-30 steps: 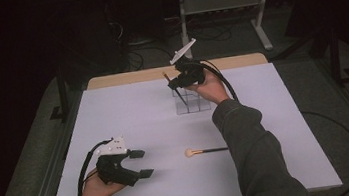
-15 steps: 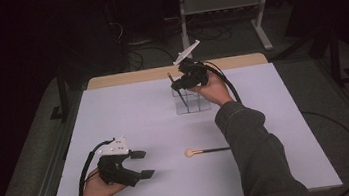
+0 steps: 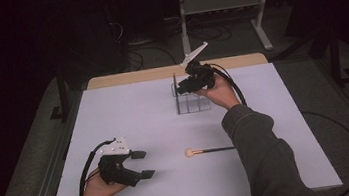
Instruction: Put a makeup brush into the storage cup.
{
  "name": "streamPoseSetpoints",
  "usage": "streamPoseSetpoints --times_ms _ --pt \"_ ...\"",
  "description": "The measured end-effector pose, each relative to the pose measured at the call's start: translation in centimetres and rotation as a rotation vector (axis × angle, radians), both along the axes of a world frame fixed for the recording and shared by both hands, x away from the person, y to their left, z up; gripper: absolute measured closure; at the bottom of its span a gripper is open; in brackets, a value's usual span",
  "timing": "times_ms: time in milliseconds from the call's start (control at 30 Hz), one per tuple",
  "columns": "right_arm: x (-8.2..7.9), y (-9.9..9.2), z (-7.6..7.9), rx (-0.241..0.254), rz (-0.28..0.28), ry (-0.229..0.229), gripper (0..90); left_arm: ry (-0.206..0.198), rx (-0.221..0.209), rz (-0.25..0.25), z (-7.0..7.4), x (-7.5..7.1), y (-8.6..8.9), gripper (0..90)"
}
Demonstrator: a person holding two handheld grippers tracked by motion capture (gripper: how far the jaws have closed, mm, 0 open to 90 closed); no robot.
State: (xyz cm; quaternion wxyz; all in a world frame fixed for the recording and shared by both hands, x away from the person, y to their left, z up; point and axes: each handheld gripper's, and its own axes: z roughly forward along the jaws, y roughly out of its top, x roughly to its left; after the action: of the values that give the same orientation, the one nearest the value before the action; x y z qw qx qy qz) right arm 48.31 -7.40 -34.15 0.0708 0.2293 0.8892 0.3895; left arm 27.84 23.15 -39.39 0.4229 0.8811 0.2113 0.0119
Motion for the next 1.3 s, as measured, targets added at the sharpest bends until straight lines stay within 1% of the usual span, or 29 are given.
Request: streamPoseSetpoints --times_ms 33,67,133,167,233,267,300,333,433,467,533,567,600,633,700,767,800,833,933,967,1000,1033,1067,1100,1167,1200,1300 --pt "-0.2 -0.2 0.0 0.002 0.000 -0.002 66.2 0.000 0.001 -0.001 0.0 0.0 0.0 26.3" --pt "-0.3 -0.3 0.1 0.003 -0.002 0.006 66.0 0.006 0.001 0.001 0.0 0.0 -0.1 26.3" --pt "-0.5 -0.5 0.2 0.004 0.004 -0.013 65.9 0.005 0.009 -0.002 -0.1 0.0 -0.1 26.3" --pt "-0.7 -0.6 0.4 0.002 -0.001 -0.003 65.7 0.006 0.008 0.000 -0.1 0.0 -0.1 26.3" --pt "-0.8 -0.8 0.4 0.002 0.007 -0.008 65.3 0.004 0.010 -0.001 -0.1 0.0 -0.1 26.3" --pt "-1.1 -0.9 0.5 0.004 -0.007 0.009 65.3 0.002 0.015 -0.003 -0.1 0.0 0.0 26.3" --pt "-1.1 -1.1 0.4 0.007 0.008 -0.005 65.3 0.001 0.015 -0.003 -0.1 0.0 -0.1 26.3" --pt "-1.2 -1.2 0.4 0.006 0.006 0.001 65.0 0.002 0.012 -0.002 -0.1 0.0 -0.1 26.3" --pt "-1.4 -1.6 0.4 0.008 0.016 -0.012 62.9 0.004 0.006 0.004 -0.2 0.0 -0.1 26.3" --pt "-1.6 -1.6 0.5 0.018 0.004 0.009 62.7 0.005 0.006 0.005 -0.2 0.0 -0.1 26.3" --pt "-1.8 -1.7 0.6 0.026 0.003 0.024 62.2 0.005 0.005 0.006 -0.1 0.0 0.0 26.3" --pt "-1.9 -1.8 0.6 0.024 0.005 0.018 62.0 0.007 -0.001 0.010 -0.2 0.0 -0.1 26.3" --pt "-1.8 -1.9 0.6 0.020 0.022 -0.002 61.9 0.008 -0.003 0.011 -0.2 0.0 -0.1 26.3" --pt "-1.9 -1.9 0.7 0.023 0.022 0.001 61.7 0.007 -0.003 0.011 -0.2 0.0 -0.1 26.3" --pt "-2.2 -1.9 0.8 0.027 0.022 -0.009 61.1 0.007 -0.006 0.011 -0.2 0.0 -0.1 26.2" --pt "-2.4 -1.9 0.8 0.034 0.018 0.007 60.5 0.006 -0.004 0.012 -0.2 0.0 0.0 26.0" --pt "-2.3 -2.0 0.7 0.034 0.027 -0.007 60.5 0.003 -0.006 0.012 -0.2 0.0 0.0 26.0" --pt "-2.5 -2.1 0.7 0.041 0.017 0.008 60.4 0.000 -0.004 0.011 -0.1 0.0 0.0 25.9" --pt "-2.7 -2.2 0.4 0.041 0.025 0.004 60.2 0.002 0.001 0.009 -0.2 0.0 0.0 25.7" --pt "-2.9 -2.2 0.4 0.046 0.013 0.025 60.0 0.005 0.000 0.010 -0.2 0.0 -0.1 25.7" --pt "-2.8 -2.4 0.3 0.036 0.030 0.012 60.0 0.005 0.001 0.009 -0.2 0.0 -0.1 25.7" --pt "-3.0 -2.3 0.3 0.041 0.020 0.032 59.8 0.004 0.001 0.007 -0.2 0.0 -0.1 25.7" --pt "-3.0 -2.4 0.2 0.034 0.031 0.024 59.8 -0.007 0.007 -0.001 -0.2 0.1 -0.1 25.8" --pt "-3.0 -2.5 0.2 0.032 0.036 0.017 59.8 -0.005 0.008 -0.002 -0.2 0.1 -0.1 25.8" --pt "-3.3 -2.6 0.2 0.034 0.038 0.019 59.8 -0.001 0.006 -0.001 -0.2 0.1 -0.2 25.8" --pt "-3.3 -2.7 0.2 0.032 0.039 0.009 59.7 0.000 0.004 -0.001 -0.2 0.1 -0.2 25.8" --pt "-3.7 -2.8 0.2 0.034 0.043 0.007 59.5 0.004 0.007 0.001 -0.2 0.0 -0.2 25.8"
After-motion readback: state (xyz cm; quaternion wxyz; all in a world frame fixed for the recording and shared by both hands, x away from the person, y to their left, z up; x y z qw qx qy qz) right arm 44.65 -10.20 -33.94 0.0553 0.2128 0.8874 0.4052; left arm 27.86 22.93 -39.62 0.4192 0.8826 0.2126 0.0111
